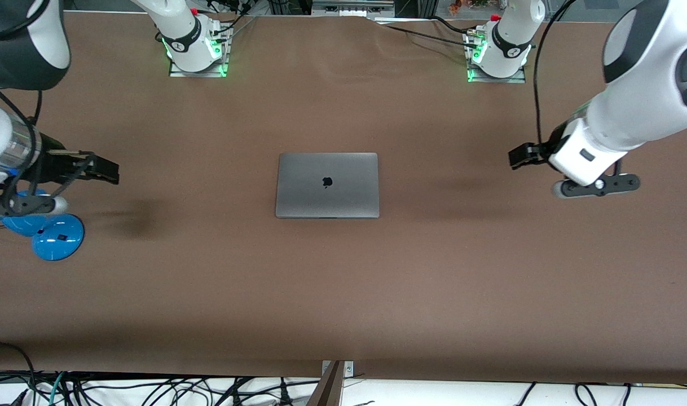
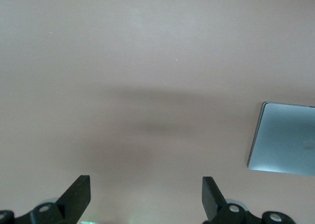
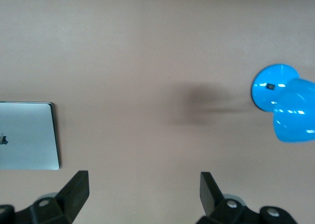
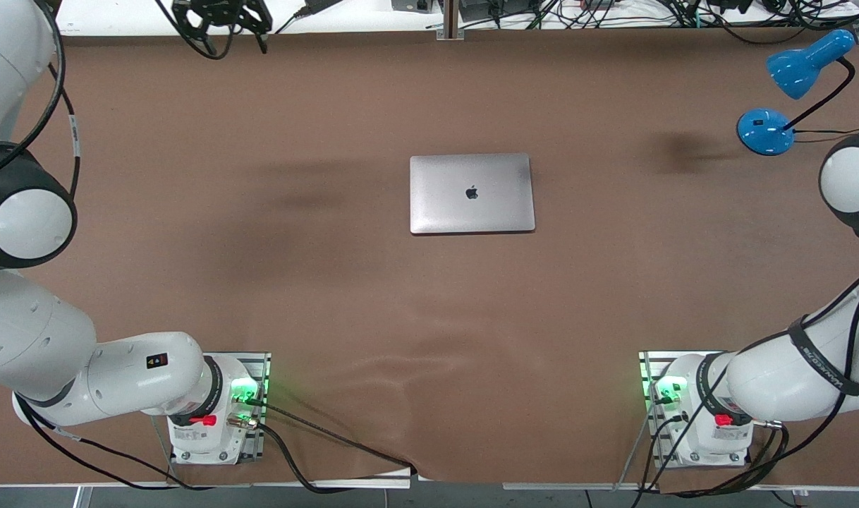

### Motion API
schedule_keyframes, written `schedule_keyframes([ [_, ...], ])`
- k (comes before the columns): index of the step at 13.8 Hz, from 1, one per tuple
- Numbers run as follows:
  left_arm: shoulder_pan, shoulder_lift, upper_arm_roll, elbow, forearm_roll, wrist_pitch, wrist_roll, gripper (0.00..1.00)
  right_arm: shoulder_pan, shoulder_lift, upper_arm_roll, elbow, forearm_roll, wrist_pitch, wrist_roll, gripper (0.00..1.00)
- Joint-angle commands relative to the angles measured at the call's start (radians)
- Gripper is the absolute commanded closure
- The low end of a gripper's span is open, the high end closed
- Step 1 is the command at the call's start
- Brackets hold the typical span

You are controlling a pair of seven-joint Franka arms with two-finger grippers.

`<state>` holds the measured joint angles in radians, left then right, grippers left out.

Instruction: Close laptop with both arms from behind

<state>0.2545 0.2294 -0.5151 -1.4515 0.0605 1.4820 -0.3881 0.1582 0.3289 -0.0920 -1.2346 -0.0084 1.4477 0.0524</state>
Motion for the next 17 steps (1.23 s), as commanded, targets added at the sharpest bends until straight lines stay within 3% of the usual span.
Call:
schedule_keyframes([
  [1, 0.035, -0.05, -0.006, -0.038, -0.021, -0.02, 0.067, 0.0, -0.035, -0.115, 0.028, -0.146, -0.016, 0.068, -0.006, 0.0],
  [4, 0.054, -0.062, -0.003, -0.036, -0.022, -0.042, 0.087, 0.0, -0.054, -0.175, 0.029, -0.209, -0.012, 0.076, -0.005, 0.0],
  [6, 0.01, -0.076, 0.042, -0.038, -0.022, -0.06, 0.101, 0.0, -0.055, -0.212, 0.029, -0.246, -0.018, 0.06, 0.0, 0.0],
  [9, -0.173, -0.099, 0.264, -0.038, -0.025, -0.08, 0.149, 0.0, -0.054, -0.254, 0.031, -0.287, -0.015, 0.025, 0.003, 0.0],
  [11, -0.254, -0.122, 0.375, -0.044, -0.034, -0.083, 0.192, 0.0, -0.055, -0.275, 0.029, -0.318, -0.015, 0.025, 0.006, 0.0],
  [17, -0.409, -0.241, 0.562, -0.194, -0.079, -0.046, 0.255, 0.0, -0.055, -0.277, 0.031, -0.355, -0.015, 0.033, 0.01, 0.0],
])
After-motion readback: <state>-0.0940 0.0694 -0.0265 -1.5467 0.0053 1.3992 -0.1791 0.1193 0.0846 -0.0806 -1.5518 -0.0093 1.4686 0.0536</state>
